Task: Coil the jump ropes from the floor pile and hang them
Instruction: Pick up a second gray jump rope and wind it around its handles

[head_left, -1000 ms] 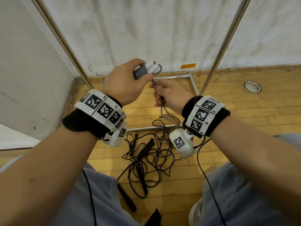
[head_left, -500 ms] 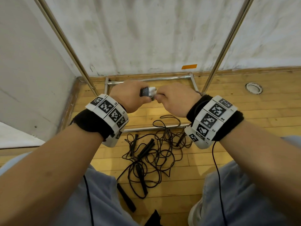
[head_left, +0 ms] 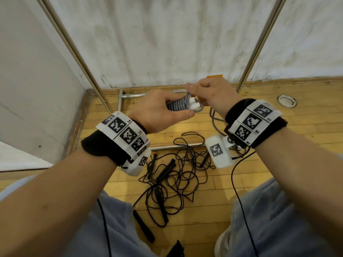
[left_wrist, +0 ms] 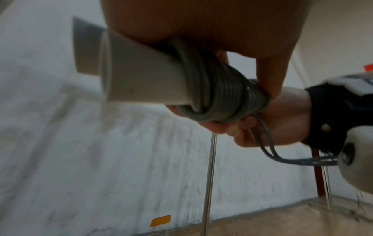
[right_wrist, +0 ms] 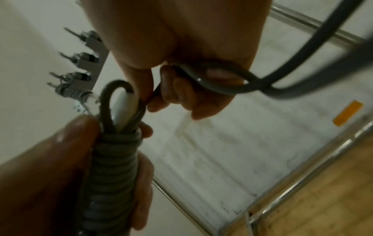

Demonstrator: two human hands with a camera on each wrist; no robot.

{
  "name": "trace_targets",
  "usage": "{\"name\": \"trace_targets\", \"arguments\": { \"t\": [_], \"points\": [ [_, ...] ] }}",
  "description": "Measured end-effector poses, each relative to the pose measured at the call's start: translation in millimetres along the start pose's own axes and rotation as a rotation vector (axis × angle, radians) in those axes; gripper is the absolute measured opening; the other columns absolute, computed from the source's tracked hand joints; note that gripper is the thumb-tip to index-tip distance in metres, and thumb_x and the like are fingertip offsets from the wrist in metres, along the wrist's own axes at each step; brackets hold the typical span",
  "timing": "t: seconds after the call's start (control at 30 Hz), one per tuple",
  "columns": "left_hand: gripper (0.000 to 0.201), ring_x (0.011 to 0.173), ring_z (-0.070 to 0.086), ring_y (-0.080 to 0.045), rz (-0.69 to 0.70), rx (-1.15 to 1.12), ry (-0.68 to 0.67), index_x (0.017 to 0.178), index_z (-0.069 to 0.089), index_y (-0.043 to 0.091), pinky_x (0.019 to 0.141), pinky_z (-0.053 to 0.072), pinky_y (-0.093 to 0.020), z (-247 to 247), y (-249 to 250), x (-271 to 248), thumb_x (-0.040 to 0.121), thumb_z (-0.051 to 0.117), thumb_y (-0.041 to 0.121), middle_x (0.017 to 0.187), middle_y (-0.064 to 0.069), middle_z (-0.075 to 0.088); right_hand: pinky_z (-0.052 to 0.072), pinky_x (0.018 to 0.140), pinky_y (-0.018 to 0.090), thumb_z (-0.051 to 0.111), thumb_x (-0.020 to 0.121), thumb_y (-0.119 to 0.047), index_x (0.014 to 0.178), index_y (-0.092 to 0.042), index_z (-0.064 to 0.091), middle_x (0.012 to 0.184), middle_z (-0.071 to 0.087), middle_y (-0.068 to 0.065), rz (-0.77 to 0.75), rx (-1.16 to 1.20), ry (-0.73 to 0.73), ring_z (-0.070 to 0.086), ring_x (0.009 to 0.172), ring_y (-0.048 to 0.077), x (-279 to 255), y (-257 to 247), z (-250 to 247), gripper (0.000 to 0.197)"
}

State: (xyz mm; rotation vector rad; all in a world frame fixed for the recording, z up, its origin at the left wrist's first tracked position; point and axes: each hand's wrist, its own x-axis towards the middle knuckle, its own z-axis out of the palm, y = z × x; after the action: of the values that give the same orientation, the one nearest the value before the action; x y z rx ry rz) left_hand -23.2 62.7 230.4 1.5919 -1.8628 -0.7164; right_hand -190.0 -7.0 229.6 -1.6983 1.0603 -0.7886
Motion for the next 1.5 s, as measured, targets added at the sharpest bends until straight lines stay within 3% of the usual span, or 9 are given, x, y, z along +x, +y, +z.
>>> {"name": "trace_targets", "arguments": {
  "t": [0.13, 0.23, 0.37, 0.63, 0.87, 1.0, 1.13, 1.3, 1.5],
  "points": [
    [0.019, 0.050, 0.054, -0.002, -0.016, -0.155, 0.068, 0.097, 0.072, 0.033, 0.052, 0.047, -0.032, -3.0, 1.6, -1.1, 0.078, 0.075, 0.037, 0.061, 0.015, 0.063, 0.039, 0.046, 0.022, 0.064, 0.087, -0.035, 0.069, -0.015, 0.063, 0.065, 0.051, 0.008, 0.092, 0.282, -0.004, 0.042, 0.052, 0.016, 0.9, 5.1, 9.2, 0.027],
    [0.020, 0.047, 0.055, -0.005, -0.048, -0.211, 0.140, 0.096, 0.068, 0.026, 0.044, 0.045, -0.025, -3.3, -0.1, 2.1, 0.080, 0.074, 0.036, 0.060, 0.008, 0.062, 0.027, 0.039, 0.020, 0.055, 0.094, -0.022, 0.071, -0.019, 0.063, 0.052, 0.042, -0.004, 0.112, 0.399, -0.005, 0.030, 0.042, 0.010, -2.4, 7.2, 20.4, 0.024],
    [0.020, 0.050, 0.057, 0.002, -0.068, -0.191, 0.227, 0.099, 0.061, 0.024, 0.046, 0.047, -0.017, -3.0, -4.9, 8.6, 0.084, 0.071, 0.034, 0.068, 0.008, 0.062, 0.021, 0.043, 0.026, 0.042, 0.099, -0.014, 0.077, -0.014, 0.052, 0.055, 0.035, -0.002, 0.077, 0.302, -0.015, 0.025, 0.043, 0.010, -10.0, 6.6, 36.6, 0.024],
    [0.021, 0.053, 0.056, 0.007, -0.088, -0.041, 0.113, 0.105, 0.050, 0.029, 0.044, 0.039, -0.008, -3.8, -11.6, 11.9, 0.089, 0.064, 0.030, 0.080, 0.012, 0.058, 0.045, 0.049, 0.026, 0.040, 0.098, -0.014, 0.077, -0.022, 0.049, 0.066, 0.056, 0.002, 0.026, -0.227, -0.100, 0.055, 0.052, 0.016, -9.3, 2.0, 37.0, 0.024],
    [0.026, 0.059, 0.057, 0.002, -0.081, 0.019, 0.164, 0.114, 0.057, 0.020, 0.050, 0.041, -0.012, -9.5, -12.0, 12.4, 0.089, 0.063, 0.025, 0.081, 0.013, 0.058, 0.038, 0.046, 0.021, 0.039, 0.100, -0.019, 0.096, -0.015, 0.055, 0.067, 0.055, 0.001, 0.054, -0.243, -0.128, 0.052, 0.054, 0.016, -15.2, 1.1, 47.0, 0.017],
    [0.031, 0.080, 0.056, -0.016, -0.084, 0.259, 0.188, 0.118, 0.060, 0.022, 0.068, 0.041, -0.028, -8.4, -18.9, 12.2, 0.090, 0.059, 0.034, 0.089, 0.007, 0.060, 0.029, 0.051, 0.021, 0.038, 0.100, -0.021, 0.104, -0.006, 0.061, 0.070, 0.048, -0.002, -0.010, -0.537, -0.131, 0.045, 0.066, 0.015, -15.9, 0.2, 47.2, 0.027],
    [0.029, 0.082, 0.053, -0.016, -0.102, 0.463, 0.180, 0.117, 0.059, 0.028, 0.063, 0.034, -0.028, -5.5, -28.3, 12.8, 0.091, 0.056, 0.039, 0.093, 0.008, 0.061, 0.024, 0.050, 0.027, 0.033, 0.101, -0.029, 0.101, -0.010, 0.059, 0.065, 0.042, -0.005, -0.068, -0.817, -0.204, 0.041, 0.062, 0.014, -22.2, -3.3, 43.7, 0.032],
    [0.018, 0.074, 0.050, -0.015, -0.166, 0.566, 0.034, 0.105, 0.058, 0.030, 0.052, 0.028, -0.026, -5.6, -34.4, 15.9, 0.092, 0.054, 0.041, 0.077, 0.014, 0.050, 0.026, 0.049, 0.027, 0.035, 0.100, -0.032, 0.096, -0.013, 0.058, 0.067, 0.044, -0.004, -0.142, -0.984, -0.242, 0.046, 0.066, 0.017, -25.8, -9.6, 32.8, 0.030],
    [0.015, 0.079, 0.057, -0.016, -0.129, 0.553, -0.209, 0.099, 0.058, 0.031, 0.064, 0.046, -0.034, 3.5, -28.0, 15.0, 0.090, 0.056, 0.043, 0.083, 0.008, 0.060, 0.033, 0.064, 0.029, 0.040, 0.098, -0.039, 0.097, -0.022, 0.062, 0.079, 0.059, -0.003, -0.251, -1.008, -0.199, 0.052, 0.075, 0.018, -21.3, -12.2, 17.3, 0.028]
  ]
}}
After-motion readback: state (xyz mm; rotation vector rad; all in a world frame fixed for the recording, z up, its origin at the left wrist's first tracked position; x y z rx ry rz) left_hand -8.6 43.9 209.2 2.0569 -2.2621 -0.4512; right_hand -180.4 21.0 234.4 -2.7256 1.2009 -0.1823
